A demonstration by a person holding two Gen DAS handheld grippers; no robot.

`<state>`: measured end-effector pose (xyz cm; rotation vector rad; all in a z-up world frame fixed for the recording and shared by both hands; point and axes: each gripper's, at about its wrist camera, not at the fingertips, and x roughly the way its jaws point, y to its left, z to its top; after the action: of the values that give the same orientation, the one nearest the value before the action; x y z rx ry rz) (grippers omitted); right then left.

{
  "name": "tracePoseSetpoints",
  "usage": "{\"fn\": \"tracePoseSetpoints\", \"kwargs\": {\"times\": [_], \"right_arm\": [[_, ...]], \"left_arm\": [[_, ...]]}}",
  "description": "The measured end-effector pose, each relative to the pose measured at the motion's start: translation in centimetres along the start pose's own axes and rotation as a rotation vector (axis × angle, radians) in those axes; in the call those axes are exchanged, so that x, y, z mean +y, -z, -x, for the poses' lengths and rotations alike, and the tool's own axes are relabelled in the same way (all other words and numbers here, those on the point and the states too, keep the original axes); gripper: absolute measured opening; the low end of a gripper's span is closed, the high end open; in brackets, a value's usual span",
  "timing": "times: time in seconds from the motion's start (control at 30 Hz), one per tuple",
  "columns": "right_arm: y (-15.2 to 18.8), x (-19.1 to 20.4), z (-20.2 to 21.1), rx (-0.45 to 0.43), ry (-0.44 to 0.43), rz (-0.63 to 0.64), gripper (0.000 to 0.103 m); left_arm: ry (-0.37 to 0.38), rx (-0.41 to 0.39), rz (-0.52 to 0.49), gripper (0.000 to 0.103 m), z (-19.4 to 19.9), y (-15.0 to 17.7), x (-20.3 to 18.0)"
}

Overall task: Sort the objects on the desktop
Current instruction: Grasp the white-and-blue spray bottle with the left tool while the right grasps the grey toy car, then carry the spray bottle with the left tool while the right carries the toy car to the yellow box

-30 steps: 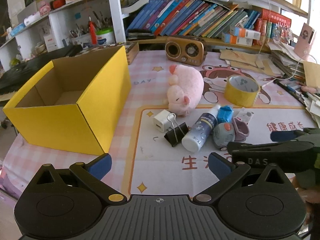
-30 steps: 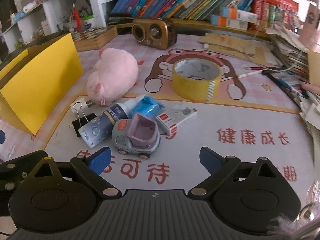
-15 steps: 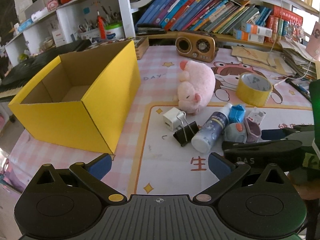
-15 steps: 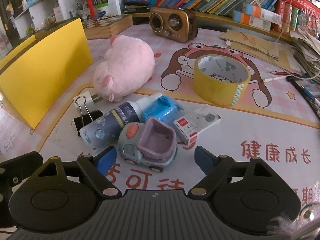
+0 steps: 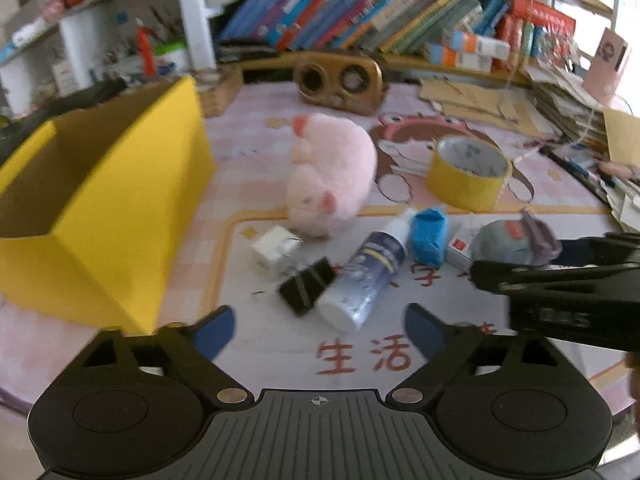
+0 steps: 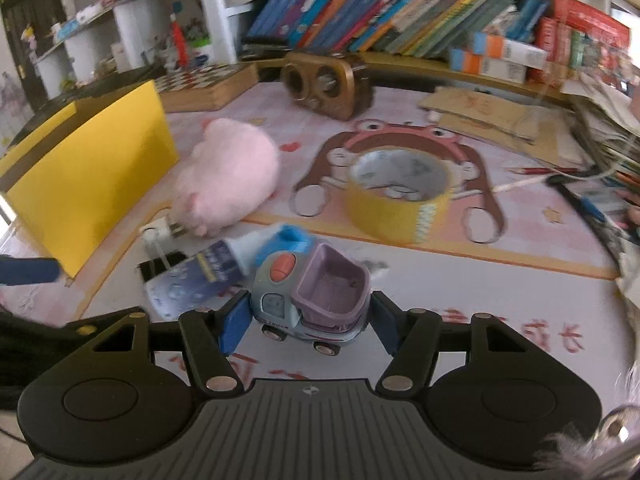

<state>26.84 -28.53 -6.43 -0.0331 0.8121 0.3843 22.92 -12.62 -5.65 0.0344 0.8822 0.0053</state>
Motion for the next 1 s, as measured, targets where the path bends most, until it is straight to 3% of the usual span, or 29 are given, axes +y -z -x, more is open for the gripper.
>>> {"fn": "tracePoseSetpoints", "kwargs": {"times": [0.2,0.33,0.63,0.87,1.0], "right_arm": [[0.4,-2.4,1.1,0.007,0.019,-0.068,0.061],[0.5,-3.3,1.4,0.007,0.028,-0.099,0.061],[0.9,-4.0,1.2,0.027,0.039,-0.110,0.061],[1.2,-4.3,1.1,0.043,0.041,-0.111,0.061],[1.2,-4.3,1.1,0.041,0.039,-0.110,0.061]], "left_arm": [[0.045,0.006,-0.099,0.040,-2.5,-0.9,-1.4],[0.095,0.020,-0.121,0.031,-2.8,-1.4,-2.0],[0.088,0.047,-0.157,0.032,-4.9,-1.8,-3.4],[0.104,0.031,-0.110,0.031,-5.0,-1.7,-2.9],[0.139,0.009,-0.016,0.031,-4.0,-2.1,-2.0]]}}
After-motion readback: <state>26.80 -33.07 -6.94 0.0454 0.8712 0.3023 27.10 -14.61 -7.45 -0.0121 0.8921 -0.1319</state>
